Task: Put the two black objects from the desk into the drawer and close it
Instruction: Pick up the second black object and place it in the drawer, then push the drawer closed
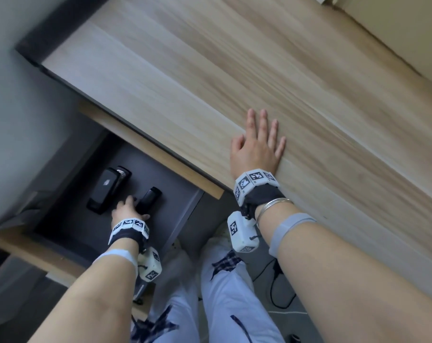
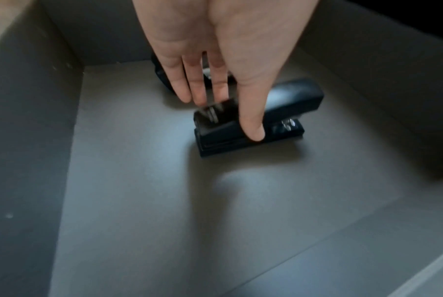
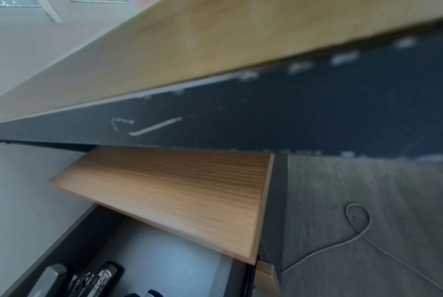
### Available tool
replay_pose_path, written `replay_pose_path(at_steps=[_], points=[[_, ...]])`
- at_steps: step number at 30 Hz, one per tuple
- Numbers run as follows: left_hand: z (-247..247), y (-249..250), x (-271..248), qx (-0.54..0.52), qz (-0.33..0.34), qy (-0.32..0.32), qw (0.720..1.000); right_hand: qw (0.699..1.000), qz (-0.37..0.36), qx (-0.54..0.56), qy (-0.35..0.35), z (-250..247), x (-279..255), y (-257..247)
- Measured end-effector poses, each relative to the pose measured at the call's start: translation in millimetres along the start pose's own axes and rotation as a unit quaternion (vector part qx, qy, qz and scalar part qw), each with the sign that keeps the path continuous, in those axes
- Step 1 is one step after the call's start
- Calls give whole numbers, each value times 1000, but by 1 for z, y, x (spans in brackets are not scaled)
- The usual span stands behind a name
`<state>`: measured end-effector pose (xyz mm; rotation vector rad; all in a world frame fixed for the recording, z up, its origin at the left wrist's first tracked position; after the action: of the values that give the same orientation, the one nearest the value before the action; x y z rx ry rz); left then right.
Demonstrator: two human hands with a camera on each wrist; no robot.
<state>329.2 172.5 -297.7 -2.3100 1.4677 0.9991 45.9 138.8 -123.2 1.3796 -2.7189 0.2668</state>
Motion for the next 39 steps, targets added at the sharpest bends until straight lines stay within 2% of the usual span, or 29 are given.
replay_pose_path(at_steps=[2,5,11,14,16,19,20,28,32,39], points=[[-16,-8,-5,5,-6,10,1000,1000,2,2,-6,-2,0,0],[-44,-30,-19,-2,-33,59,998,1000,6,7,-13,-4,0,-1],[-101,-104,-48,7,-138,153,978,999,8,17,-26,-8,-1,-1],[-107,-134,-62,-3,-219,144,965,1000,9,18,-24,-8,-1,-1],[-101,-144,-73,-35,-262,95,960,999,8,19,-27,-8,-1,-1],[-86,-148,-79,-37,-256,8,966,999,7,20,-26,-8,-1,0],[-82,-148,-78,-42,-252,2,967,1000,5,19,-24,-7,-1,0],[-78,-128,-70,-114,-254,55,959,1000,3,24,-11,-5,-1,0],[-79,-103,-60,-122,-245,35,961,1000,2,22,-7,-6,-1,0],[-86,-45,-40,-104,-161,31,981,1000,-2,19,-3,-6,-2,0]])
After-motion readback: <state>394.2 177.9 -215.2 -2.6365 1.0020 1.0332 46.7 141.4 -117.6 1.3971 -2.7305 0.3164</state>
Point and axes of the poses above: each hand's wrist, its own x-axis towards the middle knuckle, its own z-axis out of the palm, y = z × x, the point moved 3 cm from there along x, towards the middle knuckle, and after that the axes turned 9 degrees about y, right-handed, at the moved point
